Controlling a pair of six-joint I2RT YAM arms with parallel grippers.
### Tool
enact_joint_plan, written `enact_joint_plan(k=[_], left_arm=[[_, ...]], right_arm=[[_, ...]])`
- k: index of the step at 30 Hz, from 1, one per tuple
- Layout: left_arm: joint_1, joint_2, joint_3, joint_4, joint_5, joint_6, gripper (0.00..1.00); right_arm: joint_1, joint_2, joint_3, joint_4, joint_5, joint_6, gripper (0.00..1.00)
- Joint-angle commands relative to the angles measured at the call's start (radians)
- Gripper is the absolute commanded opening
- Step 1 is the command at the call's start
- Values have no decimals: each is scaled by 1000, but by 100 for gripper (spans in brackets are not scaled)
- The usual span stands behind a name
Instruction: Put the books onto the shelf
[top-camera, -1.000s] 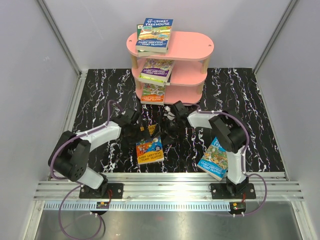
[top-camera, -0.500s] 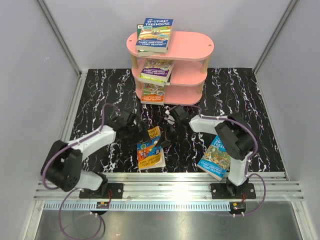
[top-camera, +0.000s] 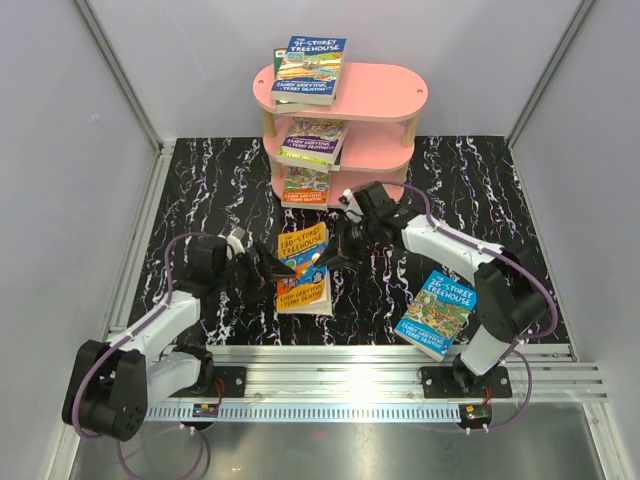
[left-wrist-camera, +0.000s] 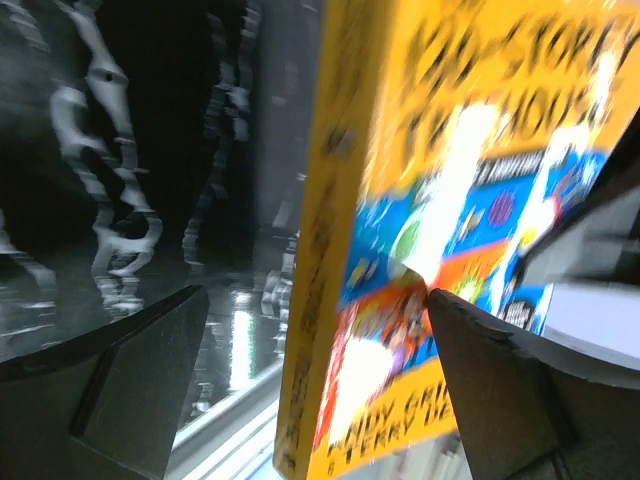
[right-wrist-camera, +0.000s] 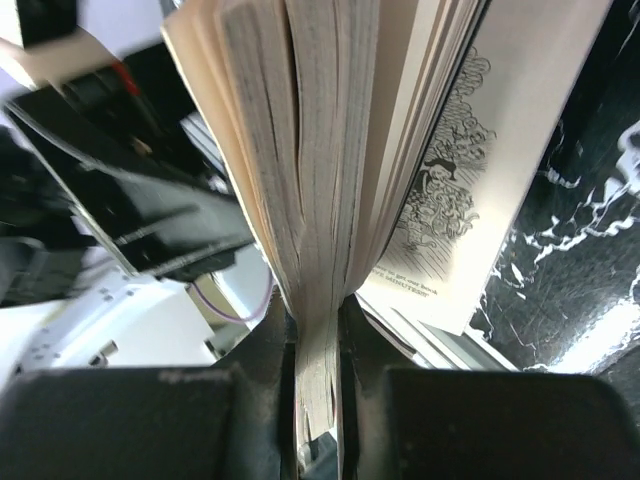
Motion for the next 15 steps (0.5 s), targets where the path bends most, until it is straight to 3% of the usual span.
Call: enact_joint_plan(k=[1, 5, 11, 12, 15], left_arm=[[3, -21, -29, 303, 165, -133, 99], [2, -41, -97, 490, 215, -256, 99], [-2, -56, -100, 555, 225, -294, 95], [-3, -49, -102, 572, 231, -316, 91], [-8, -13, -98, 641, 236, -348, 38]], right_arm=[[-35, -61, 96, -7, -19, 30, 0], [-47, -75, 151, -23, 4, 41, 0], [-49, -88, 122, 35, 4, 91, 0], [-51, -91, 115, 41, 10, 99, 0], [-51, -98, 99, 61, 24, 116, 0]])
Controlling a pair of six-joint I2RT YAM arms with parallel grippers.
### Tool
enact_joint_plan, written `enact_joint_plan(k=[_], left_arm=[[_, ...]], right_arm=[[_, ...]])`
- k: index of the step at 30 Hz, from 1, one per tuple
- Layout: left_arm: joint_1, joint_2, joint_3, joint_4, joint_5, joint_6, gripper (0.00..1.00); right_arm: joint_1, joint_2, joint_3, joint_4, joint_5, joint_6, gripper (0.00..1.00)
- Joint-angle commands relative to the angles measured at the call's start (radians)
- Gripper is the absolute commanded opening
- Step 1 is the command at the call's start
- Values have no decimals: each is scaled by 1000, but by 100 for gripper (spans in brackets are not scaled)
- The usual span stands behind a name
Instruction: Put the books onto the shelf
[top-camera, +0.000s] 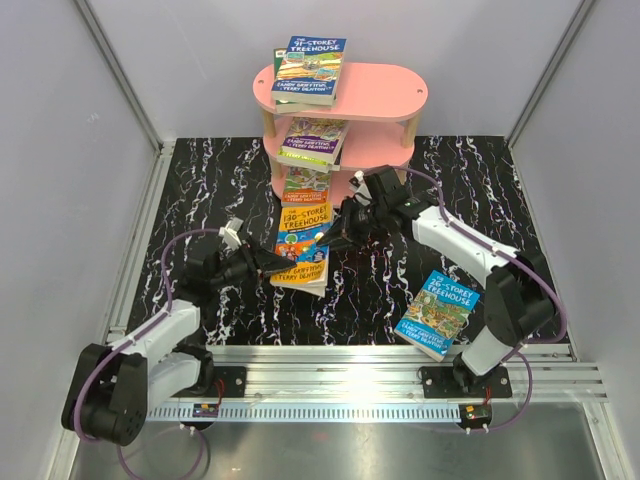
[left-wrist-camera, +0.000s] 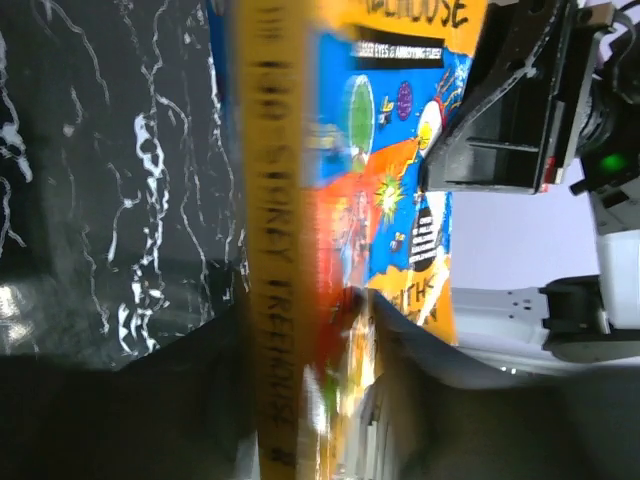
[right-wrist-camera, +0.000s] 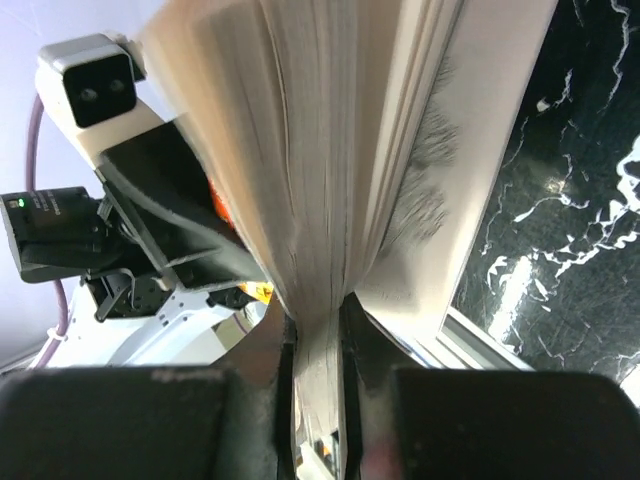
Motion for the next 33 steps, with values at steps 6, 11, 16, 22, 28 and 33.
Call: enact_joint_plan(k=[6, 11, 16, 22, 28, 33], left_arm=[[-9, 65, 43, 157, 74, -20, 0], [18, 129, 219, -138, 75, 190, 0], [37, 302, 408, -171, 158, 250, 0], [37, 460, 532, -114, 221, 241, 0], [46, 617, 597, 26, 252, 161, 0], [57, 744, 664, 235, 275, 26, 0]], right_arm=[[-4, -62, 17, 56, 28, 42, 6], [-30, -88, 26, -82, 63, -24, 94], [-101, -220, -43, -181, 82, -102, 100], [-184, -397, -142, -260, 82, -145, 100], [-219, -481, -163, -335, 123, -188, 100], [-225, -483, -161, -343, 125, -190, 100]])
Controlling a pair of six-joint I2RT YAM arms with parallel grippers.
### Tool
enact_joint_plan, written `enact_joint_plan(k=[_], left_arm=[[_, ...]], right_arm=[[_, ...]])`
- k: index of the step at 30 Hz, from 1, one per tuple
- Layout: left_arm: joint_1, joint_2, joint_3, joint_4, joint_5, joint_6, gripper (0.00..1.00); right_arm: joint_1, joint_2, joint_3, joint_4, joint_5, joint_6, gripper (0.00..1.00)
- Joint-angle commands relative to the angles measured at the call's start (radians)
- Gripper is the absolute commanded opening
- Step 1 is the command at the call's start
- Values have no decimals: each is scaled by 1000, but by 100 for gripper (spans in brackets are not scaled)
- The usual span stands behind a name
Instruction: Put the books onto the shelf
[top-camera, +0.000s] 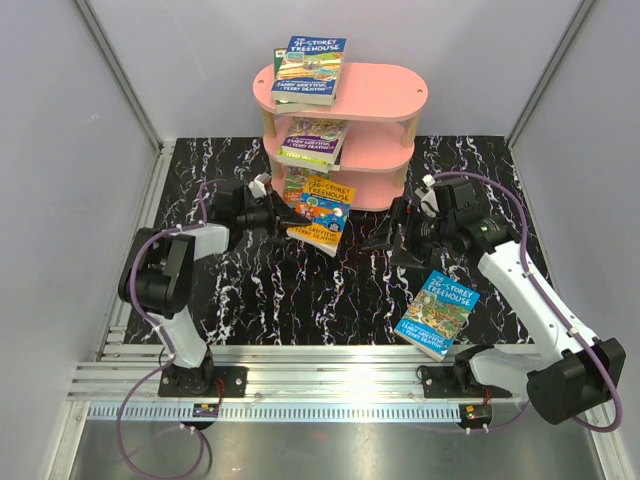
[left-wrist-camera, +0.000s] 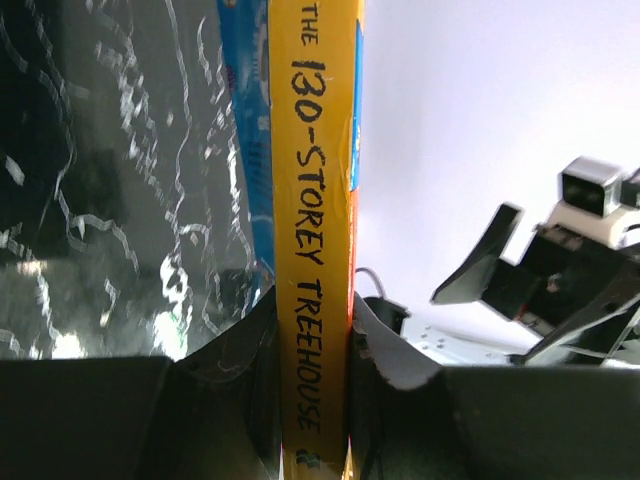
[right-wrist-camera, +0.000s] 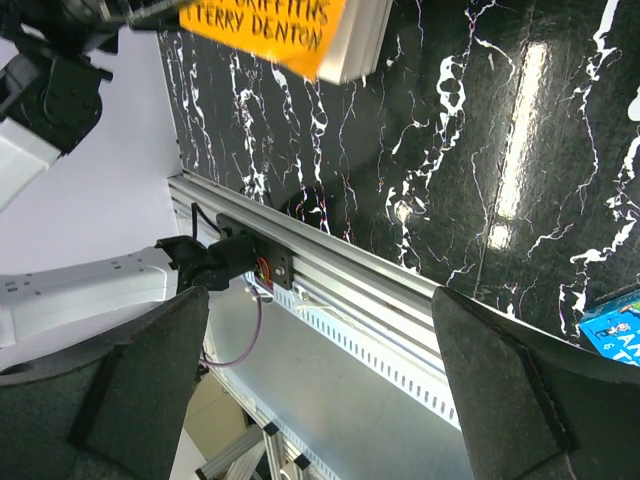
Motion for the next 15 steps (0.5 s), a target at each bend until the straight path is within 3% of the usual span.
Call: enact_joint_plan(k=[1, 8, 11, 15], left_arm=[[19, 50, 104, 315, 84, -148, 0], [84, 195, 190, 495, 74, -279, 0], [115, 231, 233, 451, 68, -250, 0], [131, 270, 347, 258, 58, -142, 0]], right_arm=[[-7, -13, -5, -18, 19, -24, 100], [-9, 1, -10, -15, 8, -23, 100], [-10, 5, -7, -21, 12, -26, 100], [-12, 16, -2, -31, 15, -30, 100]])
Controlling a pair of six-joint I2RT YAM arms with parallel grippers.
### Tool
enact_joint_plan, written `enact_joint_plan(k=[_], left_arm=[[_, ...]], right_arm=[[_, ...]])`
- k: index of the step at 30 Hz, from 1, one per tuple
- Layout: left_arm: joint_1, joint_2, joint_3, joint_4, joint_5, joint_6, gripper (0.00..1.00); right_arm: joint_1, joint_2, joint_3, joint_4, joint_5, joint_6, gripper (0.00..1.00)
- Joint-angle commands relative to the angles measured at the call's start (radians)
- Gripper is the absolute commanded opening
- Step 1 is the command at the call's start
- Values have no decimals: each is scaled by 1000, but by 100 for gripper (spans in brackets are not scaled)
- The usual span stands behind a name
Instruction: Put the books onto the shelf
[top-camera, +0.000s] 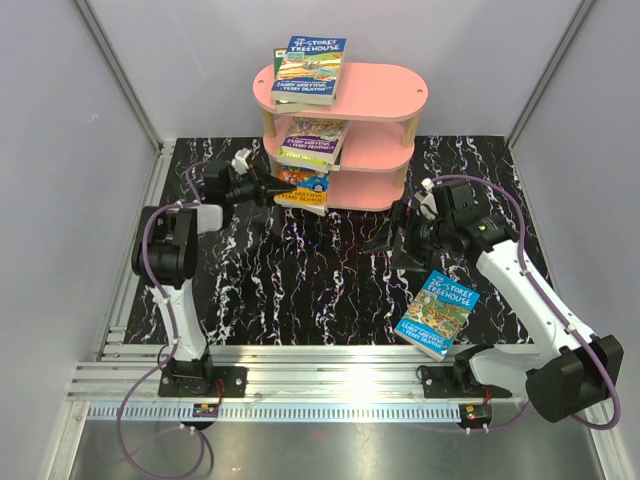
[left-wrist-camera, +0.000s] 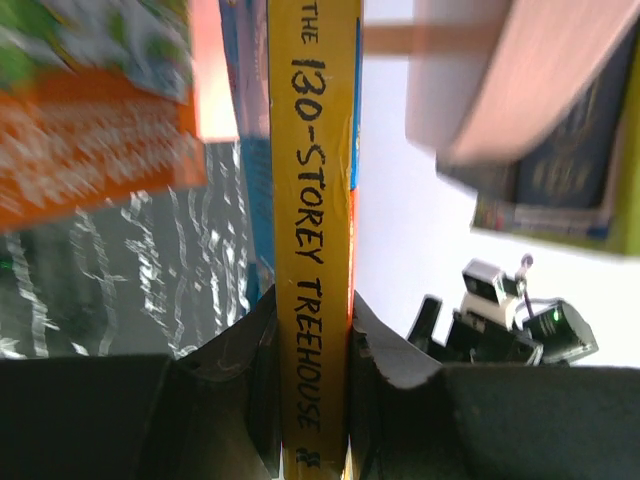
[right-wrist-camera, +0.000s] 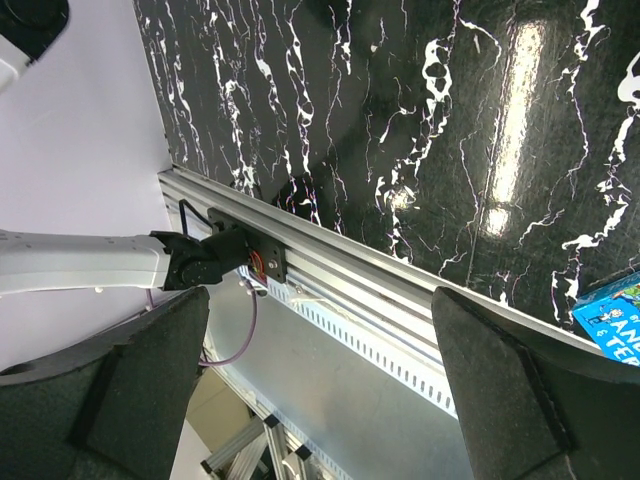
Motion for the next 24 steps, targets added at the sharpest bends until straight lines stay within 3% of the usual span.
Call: enact_joint_plan(k=[1, 3, 7, 18, 24], left_arm=[[11, 21, 137, -64, 22, 122, 0], [13, 44, 205, -169, 12, 163, 0], [14, 93, 262, -200, -10, 178, 0], [5, 156, 243, -227, -151, 184, 0], [-10, 158, 305, -359, -246, 230, 0]], right_arm=[[-10, 10, 7, -9, 16, -24, 100], [-10, 18, 12, -13, 18, -24, 100], [-12, 25, 16, -18, 24, -27, 100], [-13, 47, 0, 5, 10, -9, 100], [-13, 62, -5, 10, -5, -7, 100]])
